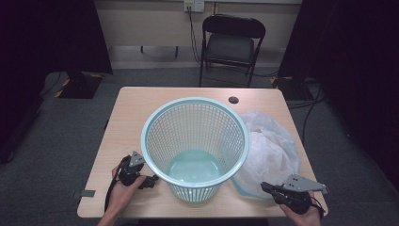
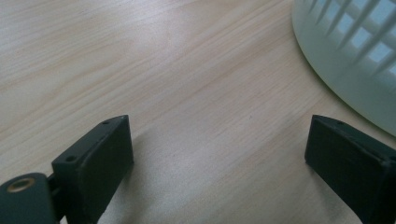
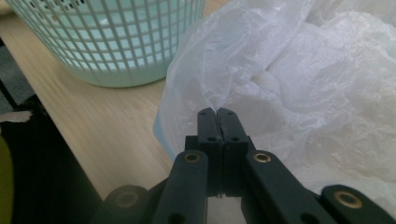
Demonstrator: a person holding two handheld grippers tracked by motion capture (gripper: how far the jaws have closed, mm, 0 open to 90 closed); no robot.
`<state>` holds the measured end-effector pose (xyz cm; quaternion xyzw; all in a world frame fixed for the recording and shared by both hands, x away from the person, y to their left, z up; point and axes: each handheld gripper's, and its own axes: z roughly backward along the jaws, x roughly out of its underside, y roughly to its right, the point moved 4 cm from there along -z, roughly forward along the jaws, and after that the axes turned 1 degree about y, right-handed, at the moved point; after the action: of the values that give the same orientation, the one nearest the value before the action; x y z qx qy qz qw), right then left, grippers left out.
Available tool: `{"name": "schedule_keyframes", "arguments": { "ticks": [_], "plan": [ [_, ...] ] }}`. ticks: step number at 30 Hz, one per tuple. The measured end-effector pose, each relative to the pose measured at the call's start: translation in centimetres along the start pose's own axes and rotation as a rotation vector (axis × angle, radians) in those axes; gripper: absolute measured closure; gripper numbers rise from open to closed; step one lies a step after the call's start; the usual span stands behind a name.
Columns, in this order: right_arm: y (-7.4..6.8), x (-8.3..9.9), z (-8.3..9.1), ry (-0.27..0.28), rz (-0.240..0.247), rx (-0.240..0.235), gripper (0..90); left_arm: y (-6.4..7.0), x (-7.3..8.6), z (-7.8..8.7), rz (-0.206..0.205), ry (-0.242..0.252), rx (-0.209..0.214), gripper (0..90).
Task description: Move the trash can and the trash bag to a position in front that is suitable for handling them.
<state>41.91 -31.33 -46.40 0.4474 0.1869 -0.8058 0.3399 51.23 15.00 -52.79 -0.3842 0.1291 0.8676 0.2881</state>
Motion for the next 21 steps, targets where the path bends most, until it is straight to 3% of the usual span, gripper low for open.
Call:
{"name": "schedule_keyframes", "arguments": {
  "ticks": [3,7,9,11,12,14,18,21],
  "plan": [
    [-0.3,-0.1,0.2,0.001,0.005,-0.007,86.3,0.0,0.0,0.0,0.001,-0.001,0.002,6.3],
    [-0.1,-0.5,0.4,0.022,-0.009,-0.019,61.0,-0.1,0.0,-0.1,-0.001,-0.007,0.001,4.6],
    [0.1,-1.3,0.8,0.036,-0.012,-0.025,55.8,-0.2,-0.1,-0.2,-0.002,-0.011,0.004,3.7],
    [0.4,-2.5,1.2,0.054,-0.014,-0.006,43.4,-0.2,-0.1,-0.2,-0.002,-0.013,0.002,2.5],
    [0.8,-3.4,1.2,0.061,-0.027,0.012,35.0,-0.2,-0.1,-0.2,-0.002,-0.013,0.002,2.1],
    [1.7,-4.5,0.6,0.063,-0.035,0.042,28.3,-0.2,-0.1,-0.2,-0.003,-0.014,0.002,2.1],
    [4.3,-6.2,-1.3,0.07,-0.065,0.103,23.2,-0.2,-0.1,-0.2,-0.003,-0.014,0.002,2.1],
    [5.8,-7.1,-2.8,0.05,-0.093,0.118,18.6,-0.2,-0.1,-0.2,-0.002,-0.014,0.002,2.1]
  ]
}}
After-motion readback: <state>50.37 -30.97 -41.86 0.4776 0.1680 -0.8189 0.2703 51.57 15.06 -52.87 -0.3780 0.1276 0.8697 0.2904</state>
